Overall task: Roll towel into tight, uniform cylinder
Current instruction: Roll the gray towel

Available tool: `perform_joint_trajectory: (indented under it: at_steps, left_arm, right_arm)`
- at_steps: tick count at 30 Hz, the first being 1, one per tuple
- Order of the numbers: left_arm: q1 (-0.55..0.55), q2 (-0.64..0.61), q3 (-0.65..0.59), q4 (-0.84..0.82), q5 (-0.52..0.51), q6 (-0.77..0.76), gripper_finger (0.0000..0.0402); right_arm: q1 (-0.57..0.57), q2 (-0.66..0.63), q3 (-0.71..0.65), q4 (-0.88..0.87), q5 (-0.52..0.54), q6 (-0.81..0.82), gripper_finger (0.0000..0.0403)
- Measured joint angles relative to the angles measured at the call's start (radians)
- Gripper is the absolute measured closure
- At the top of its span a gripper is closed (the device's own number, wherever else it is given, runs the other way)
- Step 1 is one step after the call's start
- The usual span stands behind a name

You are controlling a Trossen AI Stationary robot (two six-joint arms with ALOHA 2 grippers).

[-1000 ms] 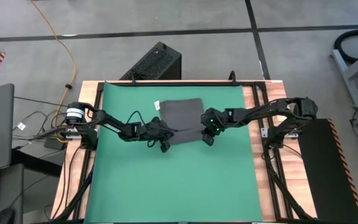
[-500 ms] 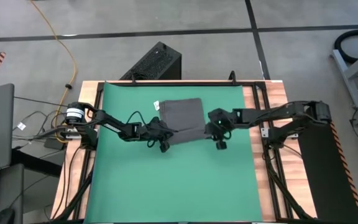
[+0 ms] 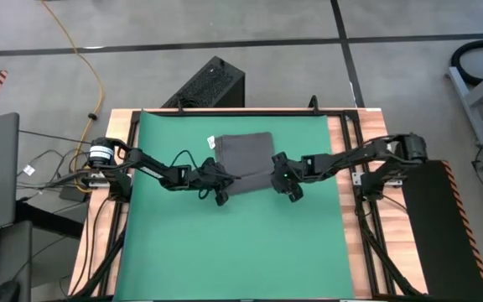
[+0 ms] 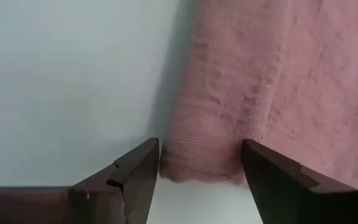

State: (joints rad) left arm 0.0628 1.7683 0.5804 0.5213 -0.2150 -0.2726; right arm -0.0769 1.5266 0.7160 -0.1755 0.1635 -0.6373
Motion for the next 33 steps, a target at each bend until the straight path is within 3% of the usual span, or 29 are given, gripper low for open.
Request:
perform_joint_trajectory:
  at_steps: [6,9,12,19,25,33]
  left_arm:
    - [0.0,0.0,0.0,-0.003,-0.001,0.0,0.0401]
    - [0.0,0.0,0.0,-0.011,-0.002,0.0,0.0401]
    - [0.0,0.0,0.0,-0.014,-0.002,-0.002,0.0401]
    - [0.0,0.0,0.0,-0.014,0.017,-0.03,0.0402]
    - [0.001,0.0,0.0,-0.014,0.118,-0.114,0.0401]
    - [-0.046,0.001,0.0,0.008,0.185,-0.234,0.0401]
  right_arm:
    - [-0.018,0.099,0.005,0.015,0.023,0.021,0.015]
    - [-0.013,0.132,0.006,0.009,0.044,0.054,0.017]
    - [-0.003,0.141,0.005,0.013,0.049,0.11,0.0217]
    - [0.0,0.127,0.003,0.01,0.084,0.272,0.0368]
    - [0.023,0.068,0.003,-0.026,0.07,0.338,0.0374]
    - [0.01,-0.008,0.0,-0.118,-0.121,0.544,0.0374]
